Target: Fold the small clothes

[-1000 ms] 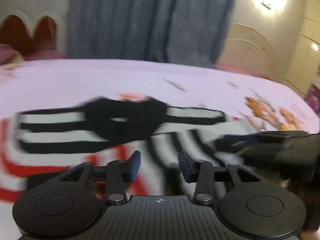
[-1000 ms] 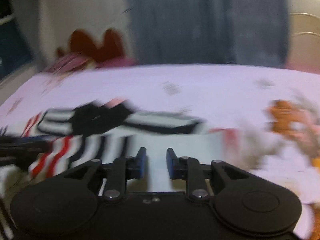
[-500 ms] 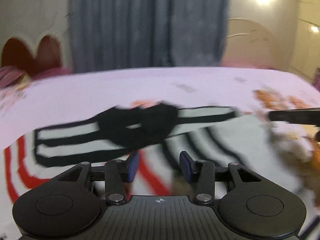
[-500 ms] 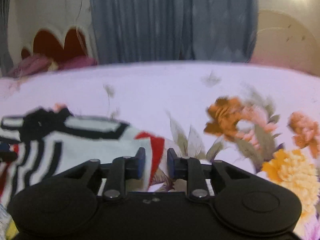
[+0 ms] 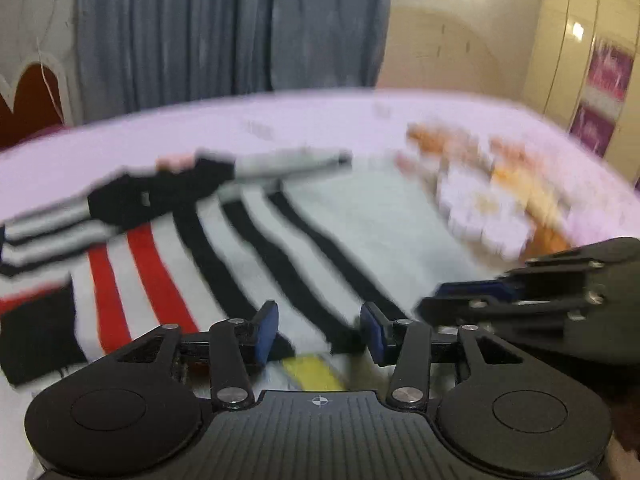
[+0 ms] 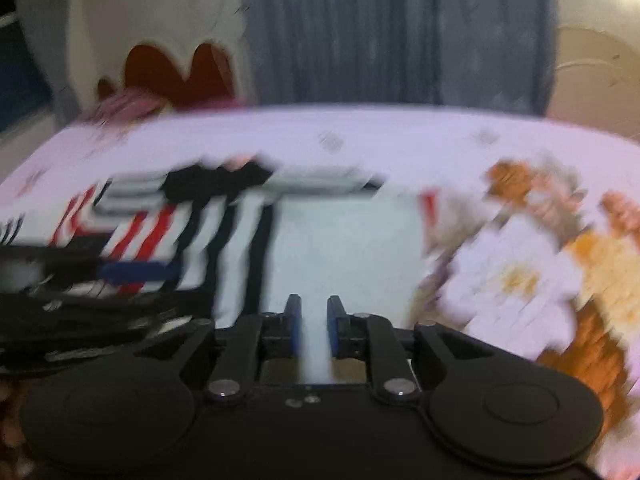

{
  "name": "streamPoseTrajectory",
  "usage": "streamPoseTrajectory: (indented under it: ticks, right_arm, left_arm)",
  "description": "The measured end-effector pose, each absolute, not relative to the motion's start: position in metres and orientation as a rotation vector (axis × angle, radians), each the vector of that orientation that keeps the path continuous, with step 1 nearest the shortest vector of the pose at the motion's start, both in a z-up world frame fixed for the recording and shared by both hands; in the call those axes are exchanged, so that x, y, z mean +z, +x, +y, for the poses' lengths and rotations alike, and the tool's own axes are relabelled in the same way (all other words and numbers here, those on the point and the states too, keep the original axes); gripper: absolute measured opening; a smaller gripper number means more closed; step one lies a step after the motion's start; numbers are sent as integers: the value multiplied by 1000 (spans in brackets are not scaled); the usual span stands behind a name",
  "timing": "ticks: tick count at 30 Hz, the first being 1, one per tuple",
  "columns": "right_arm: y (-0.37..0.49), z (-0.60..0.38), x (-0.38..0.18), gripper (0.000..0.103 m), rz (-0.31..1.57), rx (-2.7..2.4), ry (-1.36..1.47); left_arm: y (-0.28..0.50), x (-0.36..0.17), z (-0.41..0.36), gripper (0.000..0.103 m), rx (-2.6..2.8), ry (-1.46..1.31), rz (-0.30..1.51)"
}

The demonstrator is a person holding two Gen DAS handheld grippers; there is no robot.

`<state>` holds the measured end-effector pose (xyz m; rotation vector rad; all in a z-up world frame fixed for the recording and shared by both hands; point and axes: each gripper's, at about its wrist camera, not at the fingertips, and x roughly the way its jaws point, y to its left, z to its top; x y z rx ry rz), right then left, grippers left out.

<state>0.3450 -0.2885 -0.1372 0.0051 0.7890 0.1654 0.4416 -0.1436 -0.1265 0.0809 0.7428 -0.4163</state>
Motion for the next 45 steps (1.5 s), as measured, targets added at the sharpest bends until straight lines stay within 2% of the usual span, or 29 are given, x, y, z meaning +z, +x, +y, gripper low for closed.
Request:
streamPoseTrajectory:
  ticks: [5, 6, 10, 13, 16, 18, 20, 21, 22, 23, 24, 28, 31, 36, 38, 39, 41, 45]
  right_arm:
    - [328, -299, -131, 13, 766, 160, 32]
    - [333, -302, -124, 16, 740, 154, 51]
    - [374, -297, -111, 18, 686, 146, 124]
    - [408, -279, -127, 17, 728, 185, 142]
    - [410, -278, -138, 12, 752, 178, 37]
    - [409, -298, -134, 0, 761, 106, 43]
    - [414, -310, -127, 0, 762, 69, 69]
    - [418, -308, -124, 4, 749, 62, 56]
    - [423, -304, -120, 14, 722, 55, 47]
    - [430, -299, -117, 34, 702, 60, 50]
    - [438, -293, -115, 37, 696, 74, 53]
    - [462, -287, -125, 34, 726, 4, 1]
    - [460, -307, -130, 35, 766, -36, 69]
    - [404, -287, -112, 37, 722, 20, 74]
    - [381, -272, -122, 37, 764, 61, 52]
    - [375, -266, -130, 38, 803, 72, 27]
    - [366, -254, -136, 38, 780, 47, -38]
    - [396, -258, -117, 38, 706, 3, 76]
  left_arm:
    - [442, -117, -126, 45, -401, 78, 712]
    - [445, -115, -120, 45, -387, 77, 686]
    - [474, -118, -100, 45, -342, 31, 715]
    - [489, -128, -88, 45, -339, -1, 767]
    - [486, -130, -52, 45, -286, -30, 768]
    - [484, -131, -27, 45, -231, -37, 764]
    - [485, -130, -17, 45, -212, -42, 764]
    - [488, -129, -20, 45, -210, -33, 761]
    - [489, -127, -29, 45, -210, -17, 749]
    - [491, -125, -38, 45, -220, 4, 738]
    - [492, -124, -48, 45, -236, 29, 727]
    - [506, -131, -69, 47, -248, 99, 763]
    - [502, -123, -57, 47, -254, 37, 752]
    - [466, -115, -45, 48, -322, -10, 703]
    - [461, -130, -53, 48, -326, 76, 766]
    - [457, -130, -55, 48, -328, 97, 743]
    - [459, -121, -51, 48, -339, 60, 728]
    - [480, -103, -39, 49, -314, 28, 658]
